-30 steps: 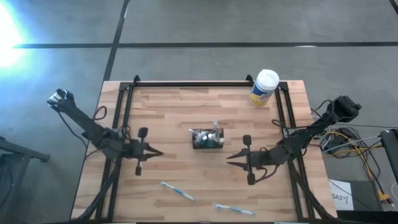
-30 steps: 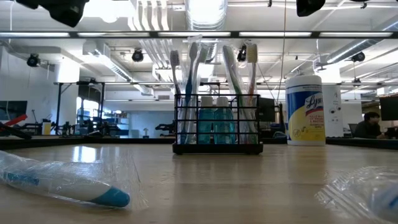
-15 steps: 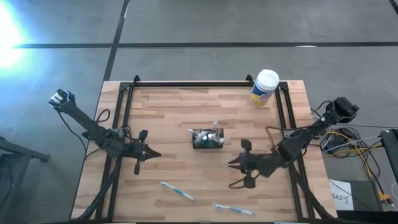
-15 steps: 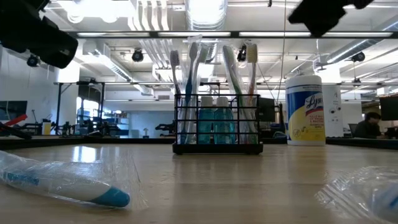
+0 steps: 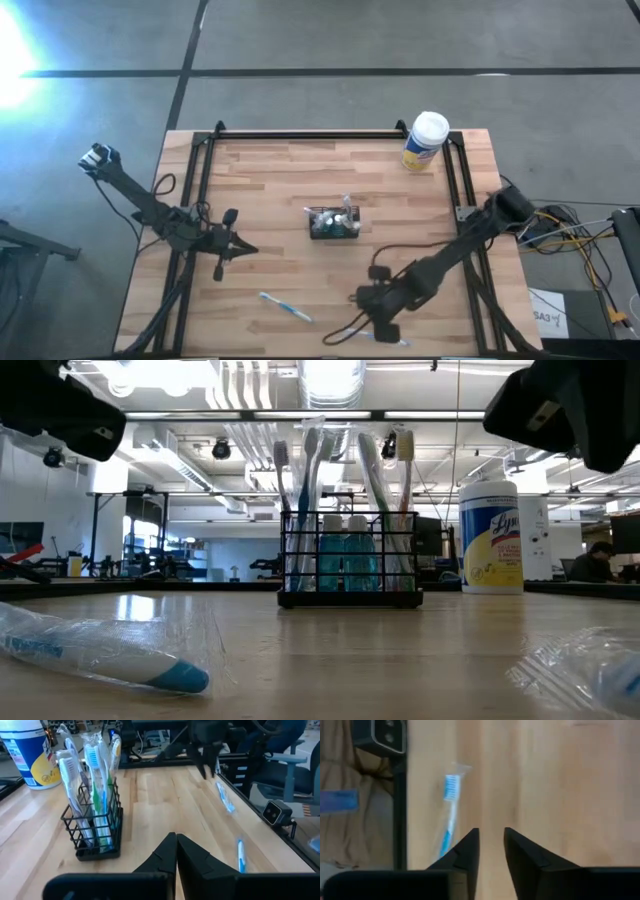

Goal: Pick & Place toothbrushing station
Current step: Put the right blue toothbrush into the black organizer

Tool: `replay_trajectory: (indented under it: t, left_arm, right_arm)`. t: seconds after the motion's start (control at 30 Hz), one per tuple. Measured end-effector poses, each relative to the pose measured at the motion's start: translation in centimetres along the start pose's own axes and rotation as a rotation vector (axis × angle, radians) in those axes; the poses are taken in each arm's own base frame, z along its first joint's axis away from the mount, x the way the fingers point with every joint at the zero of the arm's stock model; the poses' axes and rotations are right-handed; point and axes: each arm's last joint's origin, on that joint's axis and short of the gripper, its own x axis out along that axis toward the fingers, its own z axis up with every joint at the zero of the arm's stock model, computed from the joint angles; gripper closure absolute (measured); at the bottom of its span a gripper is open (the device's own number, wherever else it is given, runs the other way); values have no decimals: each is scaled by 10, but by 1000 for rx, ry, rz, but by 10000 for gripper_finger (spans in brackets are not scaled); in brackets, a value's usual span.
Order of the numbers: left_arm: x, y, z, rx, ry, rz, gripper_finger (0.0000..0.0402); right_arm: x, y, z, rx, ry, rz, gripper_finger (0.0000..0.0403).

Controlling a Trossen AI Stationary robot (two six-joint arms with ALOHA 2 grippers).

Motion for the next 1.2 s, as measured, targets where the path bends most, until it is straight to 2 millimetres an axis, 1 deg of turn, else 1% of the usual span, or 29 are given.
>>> replay_trajectory:
  t: [0.1, 0.2, 0.3, 0.4, 0.53, 0.63, 0.87, 0.97, 1.03, 1.2]
  left_arm:
    - [0, 0, 0, -20, 1, 0, 390]
    - [0, 0, -1, -40, 4, -3, 390]
    - [0, -1, -1, -43, 7, -17, 390]
    - [0, 0, -2, -52, 9, -18, 388]
    - [0, 0, -2, -61, 9, -18, 388]
    - [0, 0, -2, -61, 9, -18, 388]
    - [0, 0, -2, -66, 9, -18, 388]
    - [0, 0, -2, -72, 9, -17, 388]
    - [0, 0, -1, -78, 8, -18, 388]
    - [0, 0, -2, -83, 9, -17, 388]
  right_arm:
    - [13, 12, 6, -16, 20, 14, 284]
    - [22, 19, 5, -7, 51, 12, 248]
    - [30, 23, -1, 19, 68, -3, 220]
    - [41, 25, -12, 34, 99, -31, 203]
    - [50, 30, -22, 35, 118, -37, 197]
    - [53, 34, -28, 23, 117, -16, 199]
    - [63, 39, -34, 60, 61, 56, 200]
    - [74, 35, -38, 66, 79, 27, 200]
    - [79, 35, -38, 62, 61, 2, 200]
    - [88, 31, -40, 61, 56, -56, 210]
